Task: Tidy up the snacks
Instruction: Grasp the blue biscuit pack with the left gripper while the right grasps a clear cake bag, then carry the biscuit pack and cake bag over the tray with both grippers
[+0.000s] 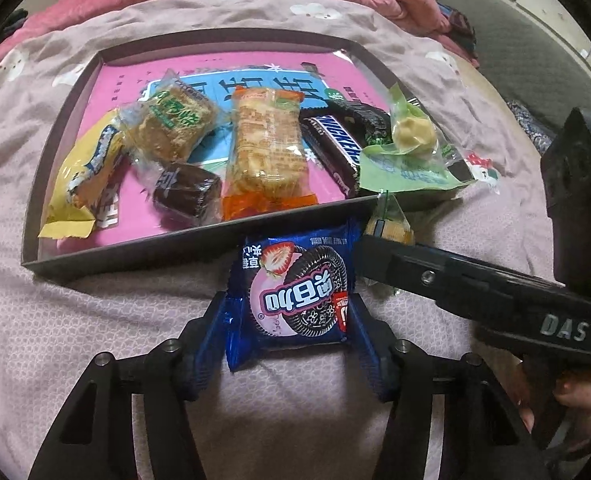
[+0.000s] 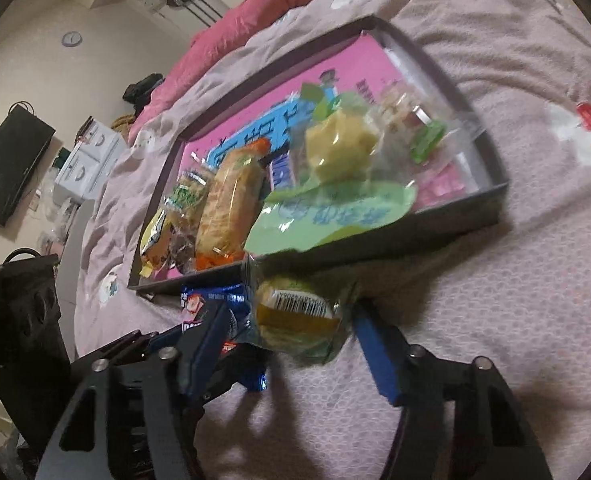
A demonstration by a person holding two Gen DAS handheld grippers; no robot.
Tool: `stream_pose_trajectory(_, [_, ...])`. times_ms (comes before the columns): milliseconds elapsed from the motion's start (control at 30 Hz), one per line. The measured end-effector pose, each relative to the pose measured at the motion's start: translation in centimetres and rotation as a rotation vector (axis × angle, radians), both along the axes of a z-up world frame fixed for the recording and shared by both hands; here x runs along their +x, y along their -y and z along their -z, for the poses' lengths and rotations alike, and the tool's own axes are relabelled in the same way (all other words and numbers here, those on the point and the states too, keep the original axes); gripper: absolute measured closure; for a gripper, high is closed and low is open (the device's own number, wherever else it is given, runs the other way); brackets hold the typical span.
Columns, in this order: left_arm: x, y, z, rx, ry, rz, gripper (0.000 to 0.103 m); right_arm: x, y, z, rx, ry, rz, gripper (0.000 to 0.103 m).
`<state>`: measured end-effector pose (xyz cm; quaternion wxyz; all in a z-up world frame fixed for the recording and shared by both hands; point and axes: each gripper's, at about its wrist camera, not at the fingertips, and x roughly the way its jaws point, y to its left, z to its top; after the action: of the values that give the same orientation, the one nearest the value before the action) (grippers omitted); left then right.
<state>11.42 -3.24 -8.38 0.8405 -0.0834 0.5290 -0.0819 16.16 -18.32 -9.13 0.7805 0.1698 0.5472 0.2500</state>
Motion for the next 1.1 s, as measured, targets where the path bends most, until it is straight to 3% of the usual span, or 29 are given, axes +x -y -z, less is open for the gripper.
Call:
stream_pose_trajectory(100, [-0.3, -0.5, -0.1, -0.001, 0.003, -0.011, 0.046, 0.0, -0.3, 0.1, 0.008, -0.008, -0.007, 0.058])
stream_pose_trajectory(200, [-0.7, -1.0, -0.3, -0.011, 0.010, -0.019, 0.047, -0.4, -0.5, -0.2, 0.006, 0.016, -0.011, 0.060])
stream_pose_trajectory(433, [-2.0, -2.6, -1.9, -0.046, 0.038, -0.038, 0.050, -2.0, -0.2, -2.3, 0.036, 0.083, -0.024, 0.061])
stream_pose_trajectory(767, [-2.8, -6.0, -6.2, -0.078, 0.132, -0.122, 0.050, -2.2, -1.4, -7.5, -0.040, 0.310, -0.054, 0.061])
stream_pose_trajectory(1100, [-1.0, -10.0, -7.0, -0.062, 0.178, -0.235, 0.050, -1.0, -2.4, -8.5, -0.065, 0.352, -0.039, 0.061])
